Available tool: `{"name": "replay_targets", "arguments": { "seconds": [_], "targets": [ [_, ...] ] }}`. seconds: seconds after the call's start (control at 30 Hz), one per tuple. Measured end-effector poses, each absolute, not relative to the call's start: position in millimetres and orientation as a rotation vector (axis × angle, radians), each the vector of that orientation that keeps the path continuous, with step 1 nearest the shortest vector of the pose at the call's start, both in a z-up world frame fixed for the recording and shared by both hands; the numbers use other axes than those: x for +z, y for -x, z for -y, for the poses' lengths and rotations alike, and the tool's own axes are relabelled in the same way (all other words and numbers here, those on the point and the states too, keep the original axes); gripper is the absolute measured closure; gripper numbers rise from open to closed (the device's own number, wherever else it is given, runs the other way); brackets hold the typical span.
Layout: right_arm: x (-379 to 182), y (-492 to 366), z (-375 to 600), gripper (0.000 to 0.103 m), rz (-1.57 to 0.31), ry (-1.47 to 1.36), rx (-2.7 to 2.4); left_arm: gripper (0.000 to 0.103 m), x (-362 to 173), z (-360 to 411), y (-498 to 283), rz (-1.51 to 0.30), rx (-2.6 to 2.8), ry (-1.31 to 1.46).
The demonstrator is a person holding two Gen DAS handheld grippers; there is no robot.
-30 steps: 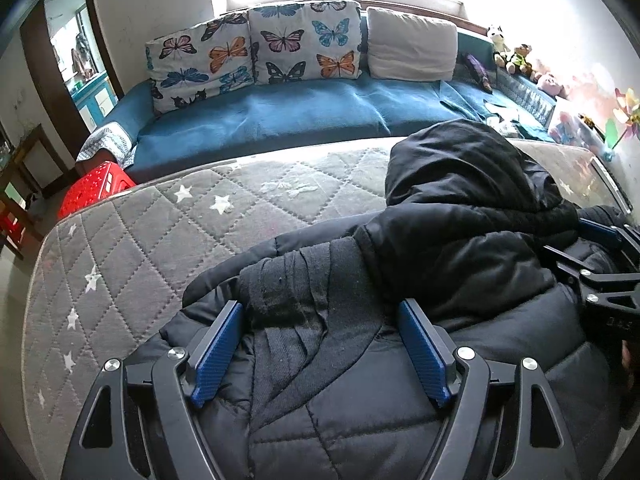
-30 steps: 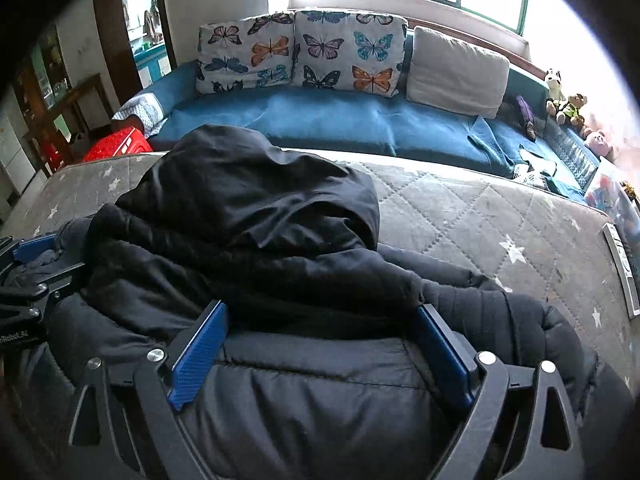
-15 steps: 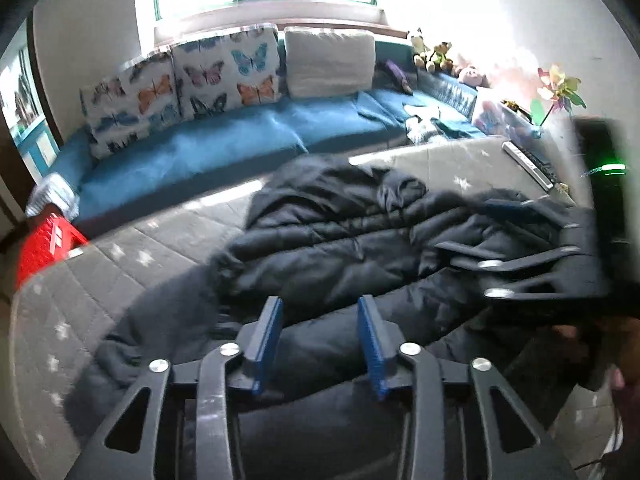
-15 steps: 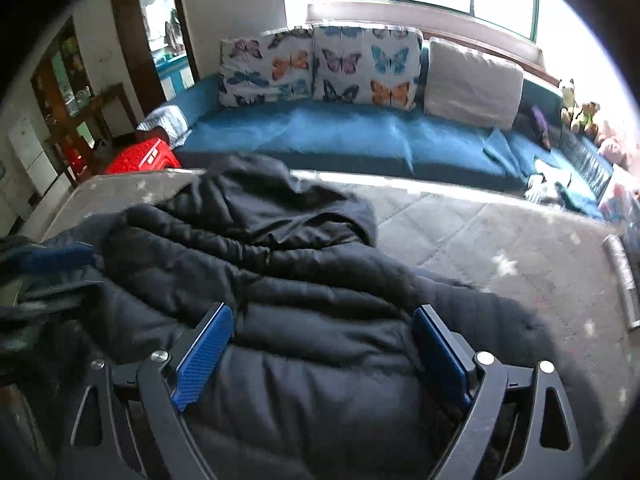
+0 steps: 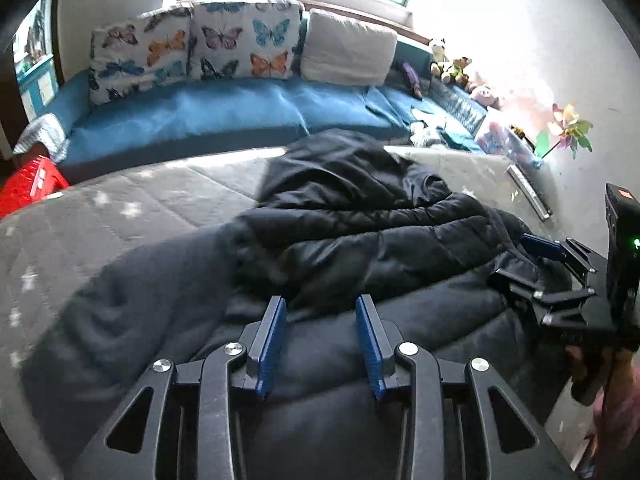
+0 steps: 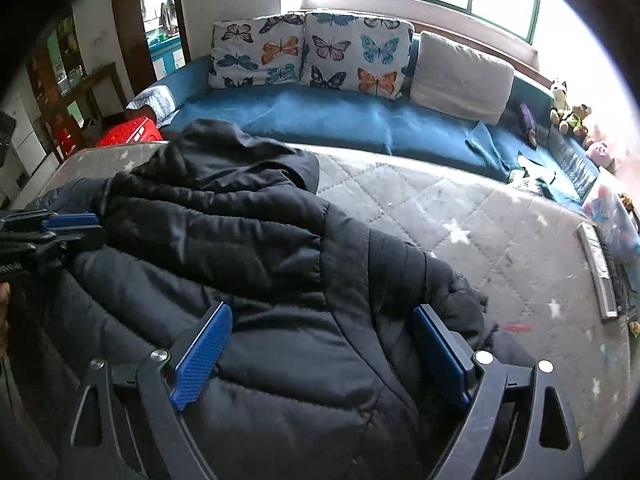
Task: Fold large clothes
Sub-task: 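Smooth the folded jacket and its hood with both open grippers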
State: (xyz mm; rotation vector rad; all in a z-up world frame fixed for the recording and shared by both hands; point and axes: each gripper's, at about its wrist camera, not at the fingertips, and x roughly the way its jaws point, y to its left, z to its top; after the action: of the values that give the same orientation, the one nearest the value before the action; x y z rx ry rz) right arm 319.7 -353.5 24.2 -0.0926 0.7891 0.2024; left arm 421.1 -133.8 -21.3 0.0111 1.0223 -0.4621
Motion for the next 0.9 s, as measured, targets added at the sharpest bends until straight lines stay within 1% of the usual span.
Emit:
{"name": "replay_targets", "arguments": {
  "seconds": [0.13, 0.3, 0.43, 0.53, 0.73, 0.8, 0.9],
  "targets": [
    [44.8, -291.3, 354.9, 0.007, -0.746, 0.055, 0.228, 0.063, 8.0, 86.4, -388.7, -0.961, -0.398, -0.027],
    [64.1, -254.8, 316.2, 0.007, -0.695, 0.141, 0.31, 0.063, 22.6, 28.8, -346.8, -0.925, -0.338, -0.036],
    [63.0, -240.9, 276.5, 0.007, -0.691, 0.207, 0.38, 0.064, 15.9, -6.1, -327.7, -0.932, -0.313, 0.001],
    [48.6, -245.1, 255.5, 0.007, -0.724, 0.24, 0.398, 0.064, 6.8, -17.0, -326.7, -0.944, -0.32, 0.029],
    [19.1, -260.4, 255.1, 0.007, -0.801, 0.196, 0.386, 0.064, -22.5, -27.5, -339.3, -1.014, -0.352, 0.119],
    [15.0, -263.8, 256.4, 0.006, -0.819, 0.186, 0.38, 0.061, -29.1, -26.9, -341.8, -1.017, -0.353, 0.124],
    [9.4, -262.9, 253.4, 0.006, -0.813, 0.214, 0.361, 0.061, -32.5, -21.8, -342.1, -1.018, -0.327, 0.095]
  ]
}}
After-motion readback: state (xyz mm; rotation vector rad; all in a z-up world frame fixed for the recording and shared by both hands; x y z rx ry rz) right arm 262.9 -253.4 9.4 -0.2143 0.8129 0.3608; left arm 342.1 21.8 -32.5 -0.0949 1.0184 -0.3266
